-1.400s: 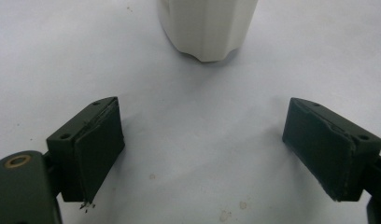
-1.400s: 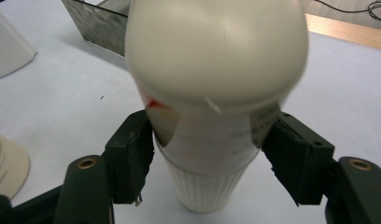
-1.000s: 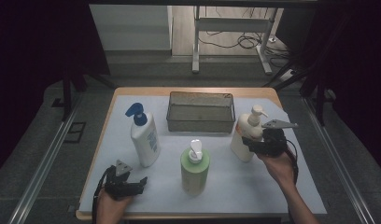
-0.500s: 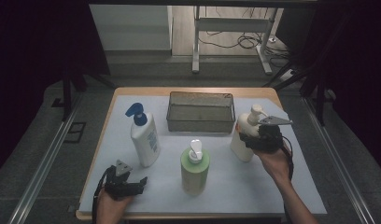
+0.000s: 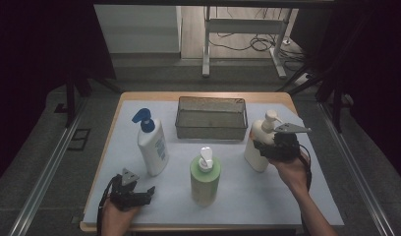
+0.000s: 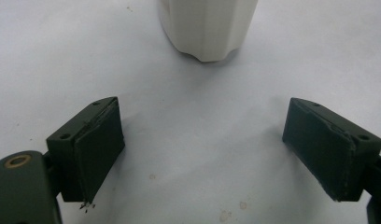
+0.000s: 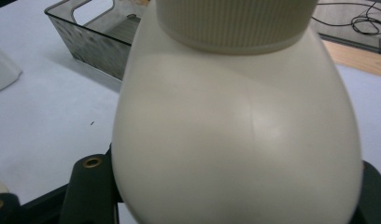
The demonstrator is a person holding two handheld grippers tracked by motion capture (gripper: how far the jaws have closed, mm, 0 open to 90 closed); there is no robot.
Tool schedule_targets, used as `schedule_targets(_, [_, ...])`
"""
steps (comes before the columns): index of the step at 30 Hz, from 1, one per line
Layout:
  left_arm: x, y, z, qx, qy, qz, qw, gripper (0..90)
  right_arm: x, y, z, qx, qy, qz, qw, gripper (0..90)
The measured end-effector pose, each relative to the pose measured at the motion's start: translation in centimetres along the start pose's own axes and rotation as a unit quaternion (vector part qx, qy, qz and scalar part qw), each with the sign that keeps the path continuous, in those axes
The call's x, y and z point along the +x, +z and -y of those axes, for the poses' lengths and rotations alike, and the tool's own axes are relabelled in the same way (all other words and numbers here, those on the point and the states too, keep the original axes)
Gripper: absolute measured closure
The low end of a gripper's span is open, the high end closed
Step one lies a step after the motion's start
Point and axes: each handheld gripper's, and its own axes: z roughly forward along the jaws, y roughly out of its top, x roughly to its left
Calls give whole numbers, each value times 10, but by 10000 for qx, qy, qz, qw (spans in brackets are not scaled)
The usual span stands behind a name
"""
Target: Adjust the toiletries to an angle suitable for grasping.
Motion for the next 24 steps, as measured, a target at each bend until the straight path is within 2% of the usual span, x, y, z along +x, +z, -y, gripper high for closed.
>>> schedule_targets(10, [0, 0, 0, 1, 21, 0, 10000, 121, 5, -19, -14, -38, -105, -112, 9999, 366])
schedule_targets(24, [0, 0, 0, 1, 21, 2, 10000, 121, 16, -30, -37, -125, -259, -258, 9993, 367])
